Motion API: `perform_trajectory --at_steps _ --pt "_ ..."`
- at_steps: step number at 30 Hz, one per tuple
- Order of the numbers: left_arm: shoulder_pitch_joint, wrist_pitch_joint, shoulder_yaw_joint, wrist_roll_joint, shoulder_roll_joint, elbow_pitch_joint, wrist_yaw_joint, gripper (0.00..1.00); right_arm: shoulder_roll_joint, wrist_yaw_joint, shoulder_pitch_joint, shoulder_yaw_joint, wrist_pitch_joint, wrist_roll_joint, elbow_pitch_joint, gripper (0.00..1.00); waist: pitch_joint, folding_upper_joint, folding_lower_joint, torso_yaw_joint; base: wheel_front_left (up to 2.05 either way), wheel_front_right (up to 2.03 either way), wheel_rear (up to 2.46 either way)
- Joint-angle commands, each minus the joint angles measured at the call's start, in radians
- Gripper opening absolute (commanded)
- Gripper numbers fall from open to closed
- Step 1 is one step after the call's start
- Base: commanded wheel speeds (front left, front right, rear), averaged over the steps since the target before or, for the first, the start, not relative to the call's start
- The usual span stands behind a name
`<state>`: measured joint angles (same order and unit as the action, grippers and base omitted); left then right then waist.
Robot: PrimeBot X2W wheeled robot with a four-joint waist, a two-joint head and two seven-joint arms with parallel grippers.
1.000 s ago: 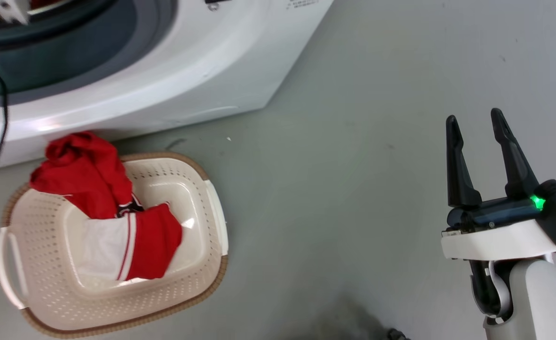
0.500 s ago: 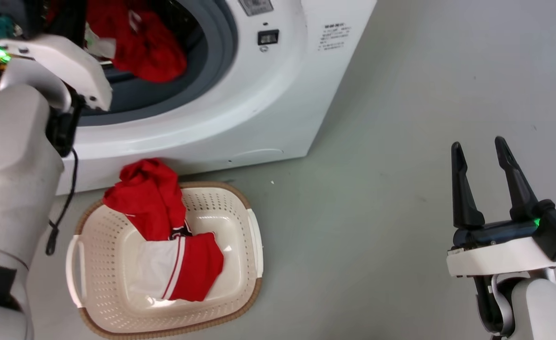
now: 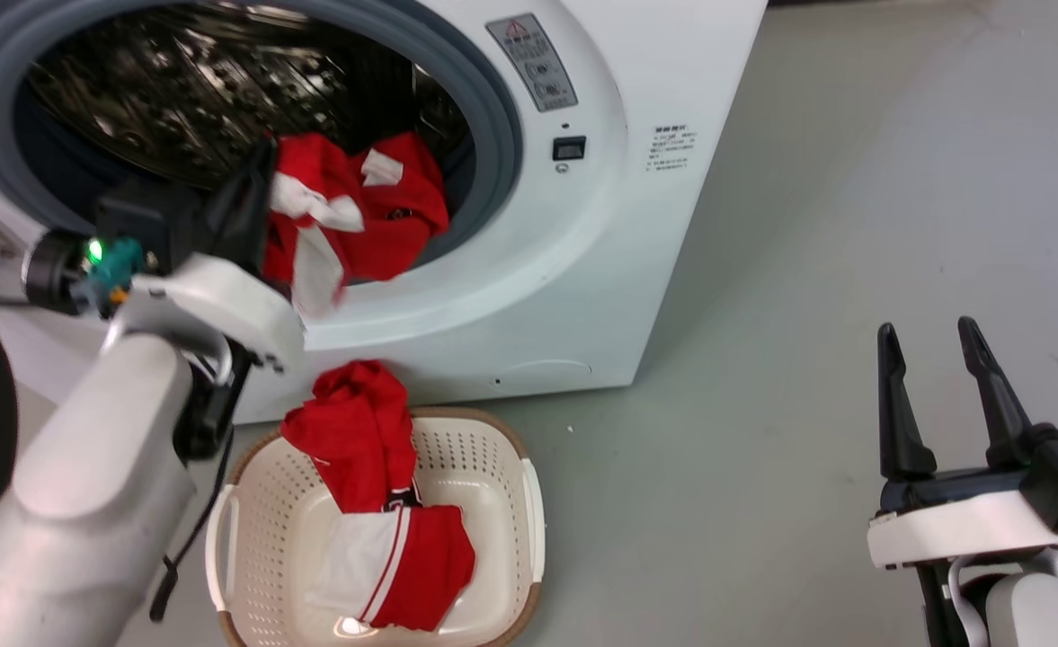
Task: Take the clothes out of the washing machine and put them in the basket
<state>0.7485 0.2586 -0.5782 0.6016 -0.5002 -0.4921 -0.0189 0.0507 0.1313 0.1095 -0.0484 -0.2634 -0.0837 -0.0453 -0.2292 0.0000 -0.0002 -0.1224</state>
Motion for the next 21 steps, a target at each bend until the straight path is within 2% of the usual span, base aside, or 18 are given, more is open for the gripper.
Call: perform_trajectory --at_steps 1,12,16,21 --pt "-0.043 -0.007 -0.002 0.005 -0.012 0.050 -0.016 0.00 -0.001 -0.001 -0.016 -0.005 -0.002 0.004 -0.003 1.00 0.036 0.0000 0.0002 0.022 0.00 0.00 0.00" --pt "-0.285 -0.088 -0.008 0.025 -0.094 0.400 -0.145 0.00 -0.001 -0.001 -0.058 -0.025 -0.002 0.012 -0.003 1.00 0.086 0.0000 0.0002 0.056 0.00 0.00 0.00" --pt "-0.346 -0.146 -0.032 0.038 -0.114 0.435 -0.161 0.00 -0.001 -0.001 -0.055 -0.016 -0.002 0.015 -0.002 1.00 0.076 0.0000 0.0002 0.059 0.00 0.00 0.00" --pt "-0.395 -0.189 -0.074 0.063 -0.103 0.359 -0.137 0.00 -0.001 -0.001 -0.030 0.000 -0.002 0.011 0.001 1.00 0.047 0.0000 0.0002 0.043 0.00 0.00 0.00"
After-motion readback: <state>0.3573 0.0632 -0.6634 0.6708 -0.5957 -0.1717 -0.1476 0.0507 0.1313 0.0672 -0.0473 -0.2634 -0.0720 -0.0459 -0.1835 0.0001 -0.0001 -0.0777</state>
